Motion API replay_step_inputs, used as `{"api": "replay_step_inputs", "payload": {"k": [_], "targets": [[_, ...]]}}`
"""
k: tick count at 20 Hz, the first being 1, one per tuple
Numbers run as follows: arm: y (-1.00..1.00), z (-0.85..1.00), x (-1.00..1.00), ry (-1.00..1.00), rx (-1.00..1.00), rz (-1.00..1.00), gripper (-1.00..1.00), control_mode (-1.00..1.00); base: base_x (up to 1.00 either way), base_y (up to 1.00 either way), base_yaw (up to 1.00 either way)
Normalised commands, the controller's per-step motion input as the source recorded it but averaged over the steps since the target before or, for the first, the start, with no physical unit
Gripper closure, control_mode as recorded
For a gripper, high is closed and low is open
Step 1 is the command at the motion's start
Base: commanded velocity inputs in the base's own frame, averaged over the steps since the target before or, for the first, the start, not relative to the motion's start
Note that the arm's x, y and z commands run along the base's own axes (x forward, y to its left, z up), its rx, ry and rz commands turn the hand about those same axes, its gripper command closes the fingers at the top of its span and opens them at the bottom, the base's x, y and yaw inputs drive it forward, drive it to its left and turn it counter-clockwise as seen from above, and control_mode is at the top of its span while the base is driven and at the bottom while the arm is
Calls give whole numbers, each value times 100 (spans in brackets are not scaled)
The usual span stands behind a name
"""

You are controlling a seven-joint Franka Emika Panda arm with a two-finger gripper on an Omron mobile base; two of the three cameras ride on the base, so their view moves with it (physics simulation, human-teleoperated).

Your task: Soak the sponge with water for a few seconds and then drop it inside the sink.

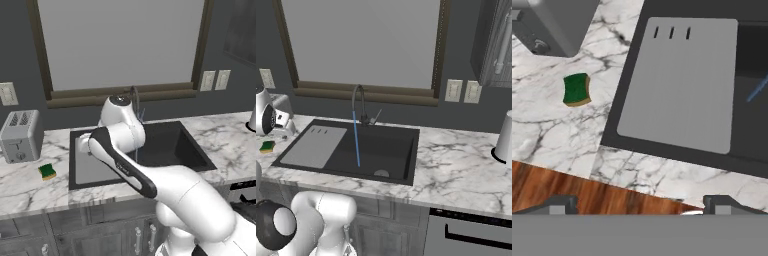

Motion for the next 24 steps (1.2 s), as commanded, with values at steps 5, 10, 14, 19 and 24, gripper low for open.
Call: {"api": "replay_step_inputs", "payload": {"k": [5, 10, 14, 19, 24], "targets": [[59, -36, 32, -2, 3, 0, -100, -100, 0, 0, 0], [45, -21, 29, -1, 3, 1, -100, -100, 0, 0, 0], [37, 0, 28, 0, 0, 2, -100, -100, 0, 0, 0], [41, 0, 29, 0, 1, 3, -100, -100, 0, 0, 0], [36, 0, 17, 0, 0, 4, -100, -100, 0, 0, 0]]}}
